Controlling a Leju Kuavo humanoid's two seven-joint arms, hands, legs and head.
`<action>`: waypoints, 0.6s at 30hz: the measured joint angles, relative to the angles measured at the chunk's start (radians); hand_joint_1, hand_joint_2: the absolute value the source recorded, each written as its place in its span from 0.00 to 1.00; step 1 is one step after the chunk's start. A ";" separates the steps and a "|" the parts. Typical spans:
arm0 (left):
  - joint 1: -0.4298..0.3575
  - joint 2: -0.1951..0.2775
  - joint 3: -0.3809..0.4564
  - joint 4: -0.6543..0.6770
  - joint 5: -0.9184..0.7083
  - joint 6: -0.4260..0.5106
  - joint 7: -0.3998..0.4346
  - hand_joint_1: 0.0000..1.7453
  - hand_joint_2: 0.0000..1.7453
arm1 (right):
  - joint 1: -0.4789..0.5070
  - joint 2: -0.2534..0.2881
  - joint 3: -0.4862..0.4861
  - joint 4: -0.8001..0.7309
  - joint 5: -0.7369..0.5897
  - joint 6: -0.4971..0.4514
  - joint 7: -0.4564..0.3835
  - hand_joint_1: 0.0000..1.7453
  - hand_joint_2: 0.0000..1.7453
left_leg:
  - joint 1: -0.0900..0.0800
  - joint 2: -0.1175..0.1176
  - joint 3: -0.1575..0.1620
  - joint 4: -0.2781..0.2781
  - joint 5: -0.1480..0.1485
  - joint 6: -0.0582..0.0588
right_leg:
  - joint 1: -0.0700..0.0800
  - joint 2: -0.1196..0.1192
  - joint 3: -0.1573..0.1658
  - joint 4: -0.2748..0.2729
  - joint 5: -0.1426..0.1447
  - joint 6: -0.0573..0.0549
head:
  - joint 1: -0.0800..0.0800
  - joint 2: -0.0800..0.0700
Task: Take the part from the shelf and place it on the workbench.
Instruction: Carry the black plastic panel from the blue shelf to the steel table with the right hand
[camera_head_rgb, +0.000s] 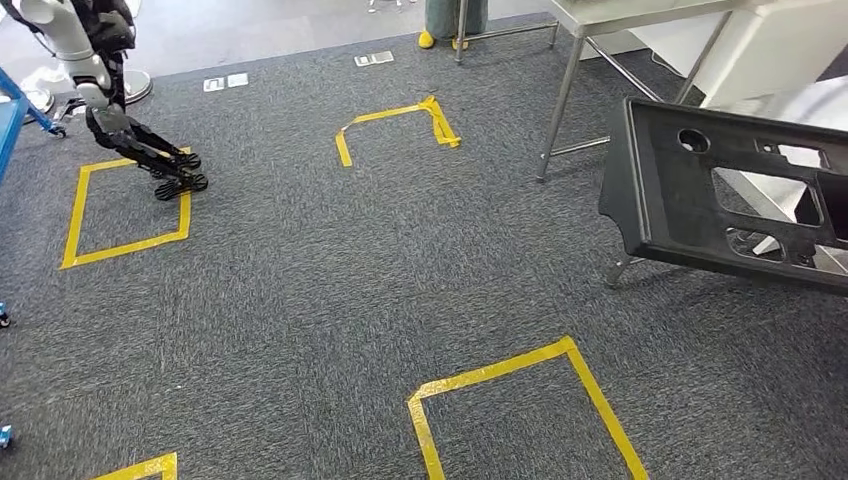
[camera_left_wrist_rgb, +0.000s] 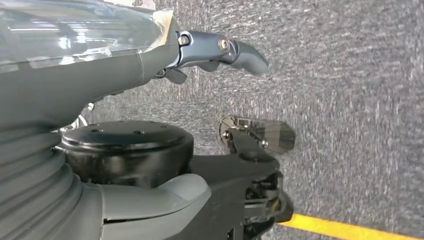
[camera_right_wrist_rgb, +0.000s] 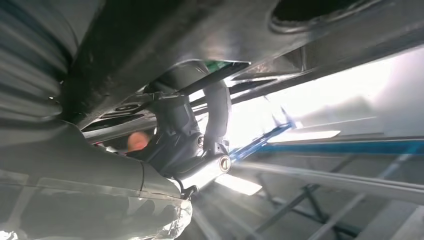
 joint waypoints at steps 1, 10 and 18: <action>-0.002 -0.001 -0.004 0.000 -0.001 -0.001 0.000 0.00 1.00 | 0.004 0.006 -0.015 -0.009 0.008 0.004 -0.004 1.00 1.00 | 0.003 -0.004 0.002 0.005 -0.007 -0.005 | -0.003 0.012 -0.001 0.000 0.001 -0.007 | -0.001 0.000; 0.002 -0.006 -0.021 0.000 -0.005 -0.007 -0.002 0.00 1.00 | 0.011 0.055 -0.079 -0.059 0.032 0.023 -0.019 1.00 1.00 | 0.016 -0.142 -0.090 0.201 -0.076 -0.003 | 0.002 0.119 -0.004 0.000 0.007 -0.042 | -0.004 0.000; -0.008 -0.003 -0.040 0.000 -0.018 -0.014 -0.007 0.00 1.00 | 0.031 0.108 -0.197 -0.117 0.034 0.091 -0.040 1.00 1.00 | 0.005 -0.160 -0.004 -0.001 0.012 0.032 | 0.003 0.135 -0.047 0.035 0.004 -0.016 | -0.002 0.000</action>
